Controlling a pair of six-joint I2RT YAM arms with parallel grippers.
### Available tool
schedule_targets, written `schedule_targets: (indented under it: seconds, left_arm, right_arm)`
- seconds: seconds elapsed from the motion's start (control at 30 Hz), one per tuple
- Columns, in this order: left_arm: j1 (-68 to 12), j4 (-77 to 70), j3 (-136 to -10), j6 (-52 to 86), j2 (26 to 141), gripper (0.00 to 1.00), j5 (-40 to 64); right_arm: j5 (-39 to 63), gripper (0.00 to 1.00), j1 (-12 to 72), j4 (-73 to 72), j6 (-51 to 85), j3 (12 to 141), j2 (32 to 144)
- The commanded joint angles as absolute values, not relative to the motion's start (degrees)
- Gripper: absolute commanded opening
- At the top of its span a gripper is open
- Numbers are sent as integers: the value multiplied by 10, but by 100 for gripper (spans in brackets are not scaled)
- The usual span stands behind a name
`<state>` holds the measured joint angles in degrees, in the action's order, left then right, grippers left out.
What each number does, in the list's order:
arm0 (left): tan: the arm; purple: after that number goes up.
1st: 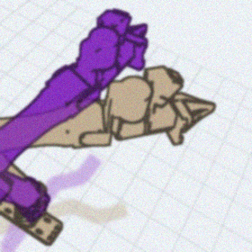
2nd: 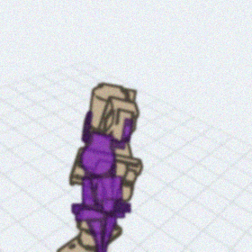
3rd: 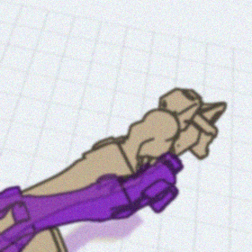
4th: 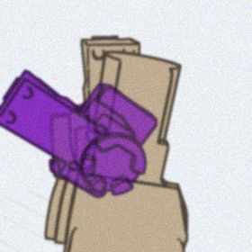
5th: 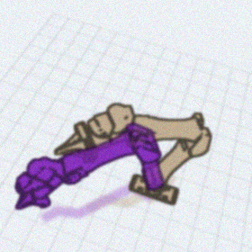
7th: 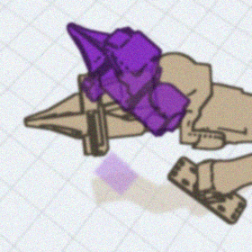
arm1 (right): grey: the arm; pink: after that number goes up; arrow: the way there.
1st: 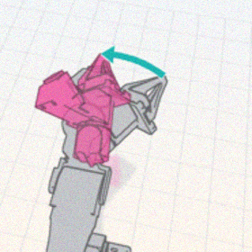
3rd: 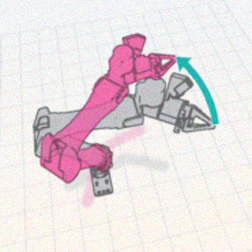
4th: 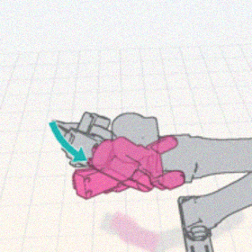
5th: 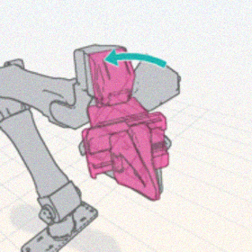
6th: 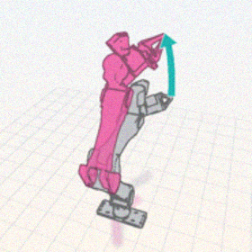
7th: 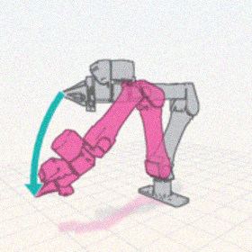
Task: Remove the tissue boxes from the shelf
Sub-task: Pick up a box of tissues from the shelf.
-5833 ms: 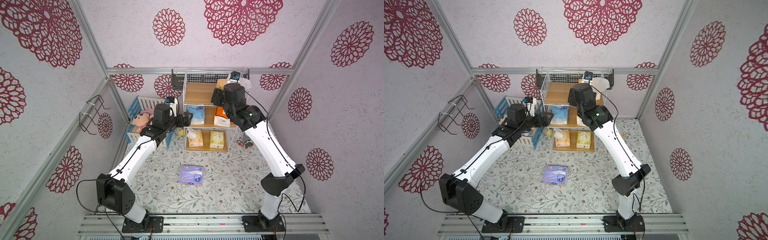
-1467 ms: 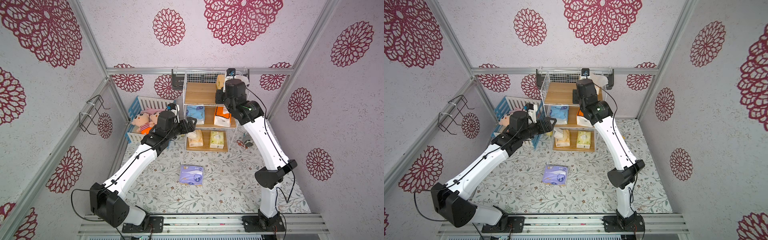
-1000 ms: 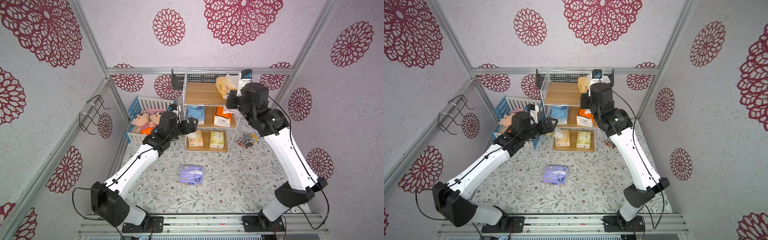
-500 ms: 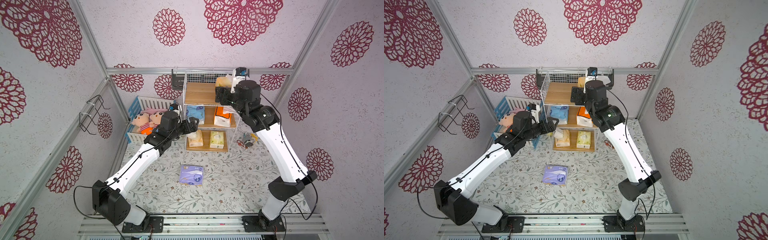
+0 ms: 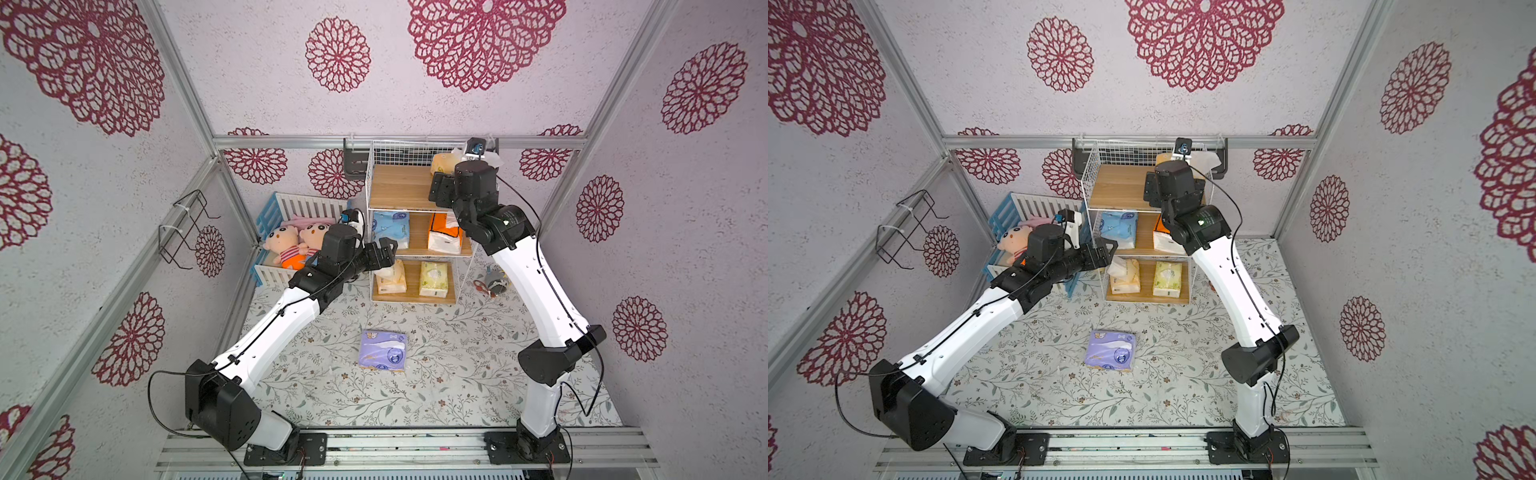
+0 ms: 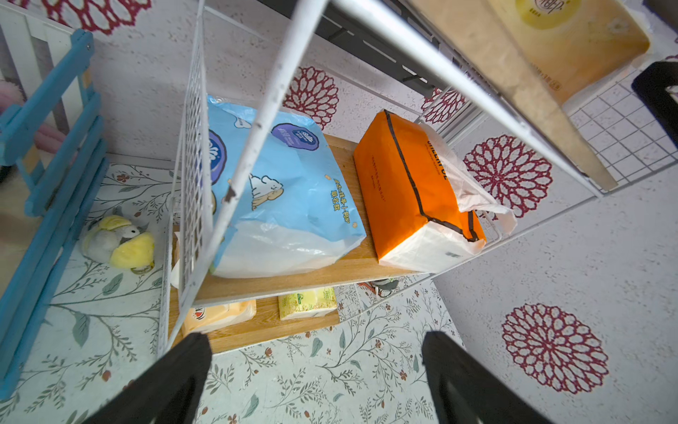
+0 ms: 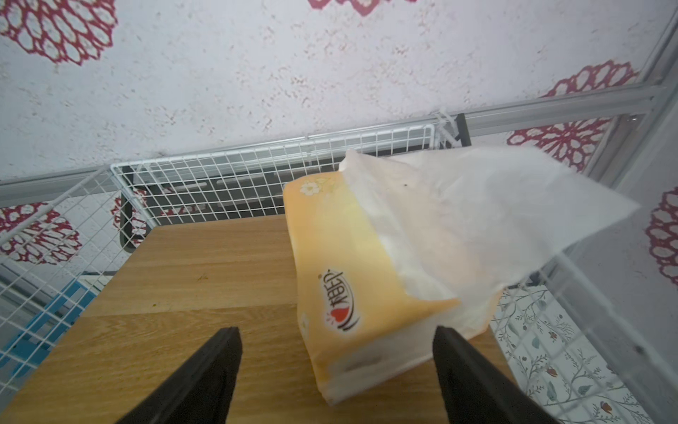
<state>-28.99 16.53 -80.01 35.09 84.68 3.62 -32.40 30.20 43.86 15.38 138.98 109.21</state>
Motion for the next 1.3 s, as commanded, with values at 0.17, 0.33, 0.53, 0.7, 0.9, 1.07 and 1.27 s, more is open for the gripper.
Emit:
schedule_targets:
  seconds: [0.17, 0.33, 0.53, 0.7, 0.9, 1.07, 1.27]
  left_arm:
    - [-294, 150, -792, 328, 857, 97, 28]
    - [-293, 147, -785, 334, 859, 97, 26]
    - [-294, 144, -776, 337, 858, 97, 23]
    - [-293, 140, -770, 341, 860, 97, 19]
    - [-294, 139, -765, 352, 861, 97, 18]
    - [-294, 136, -759, 367, 859, 97, 19]
    - [-294, 141, -759, 376, 847, 97, 16]
  right_arm:
    - [-364, 89, 303, 394, 118, 1405, 1124]
    - [-363, 87, 302, 378, 115, 1405, 1141]
    - [-372, 79, 300, 355, 101, 1405, 1153]
    - [-367, 54, 298, 346, 86, 1404, 1157]
    - [-348, 14, 299, 335, 69, 1404, 1143]
    - [-334, 0, 299, 338, 61, 1400, 1121]
    - [-298, 0, 305, 352, 52, 1375, 1076]
